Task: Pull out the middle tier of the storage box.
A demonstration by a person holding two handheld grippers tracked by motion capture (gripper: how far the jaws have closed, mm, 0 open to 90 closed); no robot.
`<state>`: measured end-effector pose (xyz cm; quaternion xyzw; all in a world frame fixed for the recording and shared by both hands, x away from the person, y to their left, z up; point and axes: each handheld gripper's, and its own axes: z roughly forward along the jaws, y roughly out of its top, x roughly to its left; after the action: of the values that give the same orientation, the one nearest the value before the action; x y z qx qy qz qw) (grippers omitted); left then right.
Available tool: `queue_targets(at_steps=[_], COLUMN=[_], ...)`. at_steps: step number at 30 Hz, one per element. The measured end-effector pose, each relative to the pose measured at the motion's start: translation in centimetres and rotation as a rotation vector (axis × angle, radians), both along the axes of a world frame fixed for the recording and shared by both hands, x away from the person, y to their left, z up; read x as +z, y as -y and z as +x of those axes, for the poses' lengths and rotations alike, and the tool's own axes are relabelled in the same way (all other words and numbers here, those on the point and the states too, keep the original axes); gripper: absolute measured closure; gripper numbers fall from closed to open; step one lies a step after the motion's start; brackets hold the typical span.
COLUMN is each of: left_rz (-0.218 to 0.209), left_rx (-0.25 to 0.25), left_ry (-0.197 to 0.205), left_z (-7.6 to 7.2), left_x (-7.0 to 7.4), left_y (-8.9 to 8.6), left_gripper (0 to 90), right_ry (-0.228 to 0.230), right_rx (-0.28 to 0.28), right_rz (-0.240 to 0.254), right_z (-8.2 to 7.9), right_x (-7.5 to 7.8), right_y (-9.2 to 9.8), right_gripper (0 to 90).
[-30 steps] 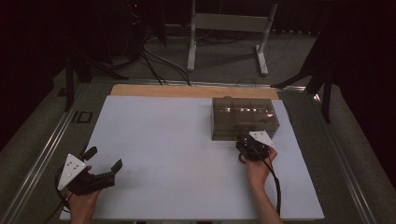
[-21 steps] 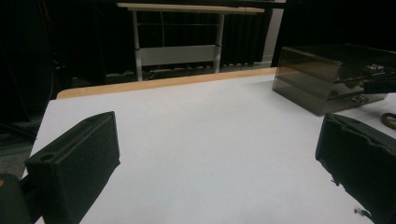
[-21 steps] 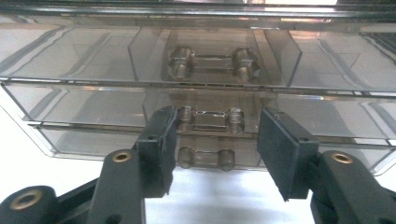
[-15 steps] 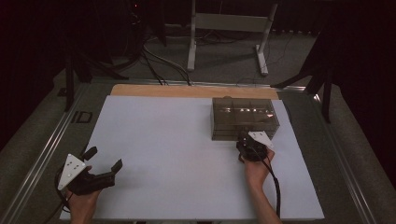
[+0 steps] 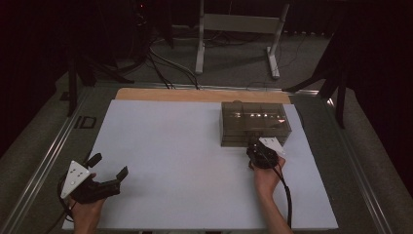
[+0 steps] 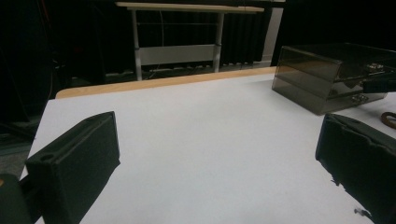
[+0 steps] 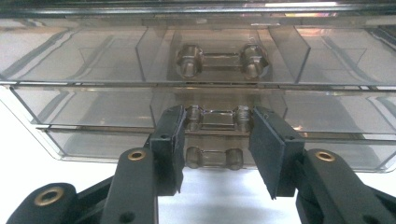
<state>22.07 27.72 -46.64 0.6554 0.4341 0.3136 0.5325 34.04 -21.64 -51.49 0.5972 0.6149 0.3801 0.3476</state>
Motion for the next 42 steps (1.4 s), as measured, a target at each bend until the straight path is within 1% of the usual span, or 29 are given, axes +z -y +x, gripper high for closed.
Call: queue_targets(at_steps=[11,19,23,29,36,37,38,40,41,42], left_rz=[0.001,0.001,0.000,0.002,0.001,0.000,0.000,0.000,0.000,0.000], left_rx=[0.000,0.001,0.002,0.001,0.003,0.003,0.003,0.002,0.002,0.002], left_ry=[0.000,0.002,0.001,0.001,0.000,0.001,0.001,0.001,0.001,0.001], left_z=[0.0,0.0,0.0,0.0,0.0,0.0,0.0,-0.1,-0.1,-0.1], left_x=[0.0,0.0,0.0,0.0,0.0,0.0,0.0,0.0,0.0,0.0], left_y=[0.0,0.0,-0.1,0.0,0.0,0.0,0.0,0.0,0.0,0.0], left_gripper=[1.2,1.2,1.2,1.2,1.2,1.2,1.2,1.2,1.2,1.2], right_ry=[0.005,-0.011,-0.020,-0.023,-0.025,-0.016,-0.009,-0.004,-0.005,-0.005], right_rx=[-0.022,-0.024,-0.021,-0.014,0.000,0.019,0.019,0.022,0.032,0.032], right_rz=[0.032,0.029,0.025,0.014,0.013,0.041,0.040,0.049,0.068,0.068], right_z=[0.0,-0.1,-0.4,-1.4,-1.4,-1.4,-1.5,-1.5,-1.5,-1.5], right_x=[-0.1,0.1,0.3,0.3,0.4,0.5,0.6,0.6,0.7,0.7], right_y=[-0.1,-0.1,-0.1,-0.1,0.0,0.3,0.3,0.4,0.5,0.5], right_gripper=[56.6,56.9,56.9,56.8,56.1,49.3,47.1,45.5,45.5,44.4])
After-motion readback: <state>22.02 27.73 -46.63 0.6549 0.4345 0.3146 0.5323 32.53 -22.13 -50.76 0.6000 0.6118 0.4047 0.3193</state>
